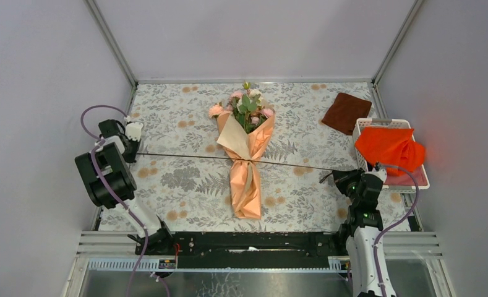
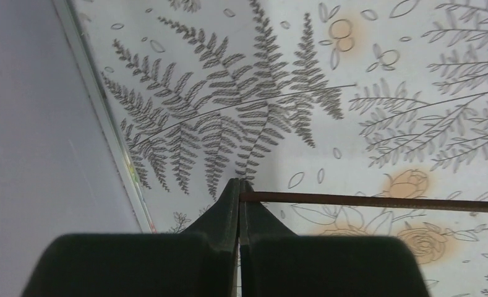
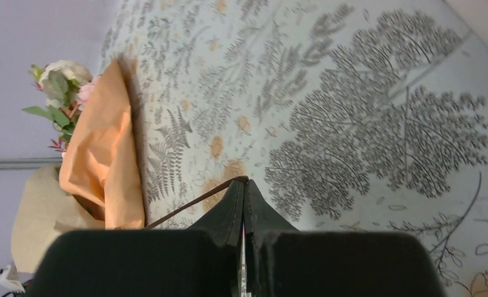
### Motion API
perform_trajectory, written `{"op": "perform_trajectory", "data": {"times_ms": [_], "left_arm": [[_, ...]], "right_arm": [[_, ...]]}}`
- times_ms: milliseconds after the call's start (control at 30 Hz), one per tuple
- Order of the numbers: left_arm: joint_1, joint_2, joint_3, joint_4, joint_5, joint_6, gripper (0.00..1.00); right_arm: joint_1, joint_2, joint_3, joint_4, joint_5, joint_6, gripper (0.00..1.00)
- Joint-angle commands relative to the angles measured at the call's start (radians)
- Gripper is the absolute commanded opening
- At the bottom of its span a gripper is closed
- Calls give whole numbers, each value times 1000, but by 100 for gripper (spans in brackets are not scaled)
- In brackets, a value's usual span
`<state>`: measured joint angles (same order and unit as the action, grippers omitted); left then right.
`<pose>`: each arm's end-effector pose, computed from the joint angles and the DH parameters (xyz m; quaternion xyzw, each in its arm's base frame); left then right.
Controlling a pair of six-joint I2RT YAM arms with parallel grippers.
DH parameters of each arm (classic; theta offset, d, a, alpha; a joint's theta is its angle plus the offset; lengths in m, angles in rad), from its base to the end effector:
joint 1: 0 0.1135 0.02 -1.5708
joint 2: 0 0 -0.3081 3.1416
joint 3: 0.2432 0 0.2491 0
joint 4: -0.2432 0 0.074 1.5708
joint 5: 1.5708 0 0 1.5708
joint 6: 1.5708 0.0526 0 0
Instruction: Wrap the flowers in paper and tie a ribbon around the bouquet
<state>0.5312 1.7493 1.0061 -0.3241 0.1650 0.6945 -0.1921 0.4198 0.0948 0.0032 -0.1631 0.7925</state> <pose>0.3096 0.1719 0.1870 0.0992 0.9603 0.0775 0.2490 0.1060 -0.0119 0.1789 0.3402 0.7351 0.2355 0.5371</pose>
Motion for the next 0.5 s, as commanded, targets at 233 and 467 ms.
{"op": "perform_trajectory", "data": {"times_ms": [233, 467], "left_arm": [[113, 60, 12, 156, -47, 78, 0], [124, 87, 23, 154, -31, 72, 0]], "right_arm": [[-196, 30, -37, 38, -61, 36, 0], [-277, 78, -12, 27, -144, -43, 0]]}}
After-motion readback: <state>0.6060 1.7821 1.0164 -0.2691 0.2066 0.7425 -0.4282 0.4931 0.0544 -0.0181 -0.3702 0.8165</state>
